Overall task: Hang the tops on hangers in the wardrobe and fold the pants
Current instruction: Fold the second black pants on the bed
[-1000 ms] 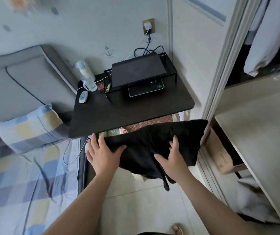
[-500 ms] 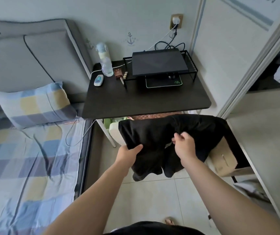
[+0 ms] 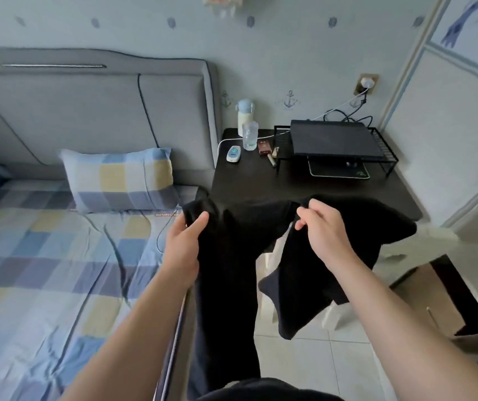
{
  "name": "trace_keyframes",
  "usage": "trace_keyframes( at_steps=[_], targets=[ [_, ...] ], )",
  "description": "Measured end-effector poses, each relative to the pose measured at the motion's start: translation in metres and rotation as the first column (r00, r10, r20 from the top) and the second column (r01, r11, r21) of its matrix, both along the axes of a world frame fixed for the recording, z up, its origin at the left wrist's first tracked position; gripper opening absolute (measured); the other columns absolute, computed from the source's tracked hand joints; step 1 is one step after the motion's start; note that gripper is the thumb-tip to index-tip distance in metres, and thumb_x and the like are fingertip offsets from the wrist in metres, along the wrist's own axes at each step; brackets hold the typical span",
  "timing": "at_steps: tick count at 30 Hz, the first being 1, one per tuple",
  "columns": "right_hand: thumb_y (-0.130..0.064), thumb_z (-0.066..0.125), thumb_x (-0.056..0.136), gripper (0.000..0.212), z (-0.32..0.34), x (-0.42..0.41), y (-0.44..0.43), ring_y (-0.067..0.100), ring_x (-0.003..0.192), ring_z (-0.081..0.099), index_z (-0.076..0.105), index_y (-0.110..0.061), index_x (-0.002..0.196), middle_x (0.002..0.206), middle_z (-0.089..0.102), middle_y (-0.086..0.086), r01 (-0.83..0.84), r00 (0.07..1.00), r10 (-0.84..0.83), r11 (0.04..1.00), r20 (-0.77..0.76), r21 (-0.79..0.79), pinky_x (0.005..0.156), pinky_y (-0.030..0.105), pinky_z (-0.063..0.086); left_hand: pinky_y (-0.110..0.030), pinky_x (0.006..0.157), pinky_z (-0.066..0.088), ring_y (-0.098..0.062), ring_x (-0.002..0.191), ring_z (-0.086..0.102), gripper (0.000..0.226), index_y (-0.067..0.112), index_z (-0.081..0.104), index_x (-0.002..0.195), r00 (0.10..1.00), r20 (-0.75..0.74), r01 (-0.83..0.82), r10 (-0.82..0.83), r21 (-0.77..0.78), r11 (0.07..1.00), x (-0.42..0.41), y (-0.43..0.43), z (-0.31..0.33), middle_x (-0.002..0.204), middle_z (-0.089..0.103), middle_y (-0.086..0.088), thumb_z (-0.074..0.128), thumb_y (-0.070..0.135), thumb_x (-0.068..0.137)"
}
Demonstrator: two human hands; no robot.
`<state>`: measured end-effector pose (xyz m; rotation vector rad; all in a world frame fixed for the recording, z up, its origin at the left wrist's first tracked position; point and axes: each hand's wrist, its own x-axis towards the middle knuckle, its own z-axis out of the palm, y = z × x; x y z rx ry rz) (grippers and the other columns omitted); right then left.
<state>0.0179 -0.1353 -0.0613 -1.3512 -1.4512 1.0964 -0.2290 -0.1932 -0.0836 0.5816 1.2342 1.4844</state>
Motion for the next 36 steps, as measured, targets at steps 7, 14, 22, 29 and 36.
trace_keyframes(
  at_steps=[7, 14, 22, 29, 36],
  targets=[
    [-0.020, 0.054, 0.098, 0.037, 0.021, -0.198, -0.022, 0.006, 0.068, 0.061, 0.041, -0.005, 0.067, 0.061, 0.055, -0.004, -0.339, 0.940, 0.340, 0.938, 0.004, 0.070, 0.072, 0.029, 0.045, -0.044, 0.103, 0.053, -0.017, 0.131, 0.056, 0.068, 0.038, 0.038, 0.151, 0.901, -0.428, -0.068, 0.074, 0.028, 0.997, -0.166, -0.093, 0.035, 0.146, 0.056, 0.006, 0.070, 0.019, 0.094],
    [-0.055, 0.079, 0.075, 0.066, -0.024, -0.379, -0.127, -0.006, 0.118, 0.058, 0.051, -0.042, 0.133, 0.125, 0.064, -0.021, -0.883, 0.454, 0.889, 0.441, -0.058, -0.158, 0.094, 0.015, 0.049, -0.042, 0.067, 0.060, -0.032, 0.088, 0.074, 0.014, 0.011, 0.064, 0.105, 0.825, -0.178, -0.558, 0.537, -0.099, 0.824, -0.274, -0.189, 0.044, 0.100, 0.073, -0.017, 0.064, 0.004, 0.094],
    [-0.026, 0.057, 0.099, 0.011, -0.110, -0.472, -0.202, 0.016, 0.091, 0.064, 0.066, -0.024, 0.094, 0.088, 0.070, -0.007, -0.886, 0.305, 0.901, 0.388, 0.309, -0.254, 0.073, 0.027, 0.049, -0.028, 0.063, 0.056, -0.010, 0.081, 0.072, 0.034, 0.024, 0.053, 0.115, 0.678, 0.004, -0.726, 0.735, -0.160, 0.669, -0.323, -0.286, -0.016, 0.108, 0.068, -0.002, 0.055, -0.005, 0.097],
    [-0.026, 0.054, 0.102, 0.035, -0.118, -0.537, -0.250, 0.021, 0.074, 0.054, 0.061, 0.007, 0.093, 0.079, 0.058, 0.012, -0.854, 0.265, 0.961, 0.274, 0.084, -0.442, 0.064, 0.030, 0.042, -0.024, 0.077, 0.056, -0.014, 0.104, 0.071, 0.048, 0.025, 0.060, 0.127, 0.628, -0.210, -0.771, 0.749, -0.293, 0.565, -0.308, -0.390, -0.076, 0.126, 0.069, -0.003, 0.082, 0.028, 0.083],
    [-0.023, 0.054, 0.103, 0.019, -0.108, -0.572, -0.281, 0.024, 0.083, 0.059, 0.063, -0.009, 0.095, 0.093, 0.061, 0.012, -0.814, 0.242, 0.941, 0.063, -0.237, -0.578, 0.064, 0.028, 0.051, -0.026, 0.084, 0.058, -0.011, 0.099, 0.070, 0.061, 0.014, 0.058, 0.128, 0.648, -0.266, -0.717, 0.714, -0.530, 0.453, -0.226, -0.408, -0.155, 0.114, 0.068, -0.004, 0.087, 0.025, 0.076]
  ],
)
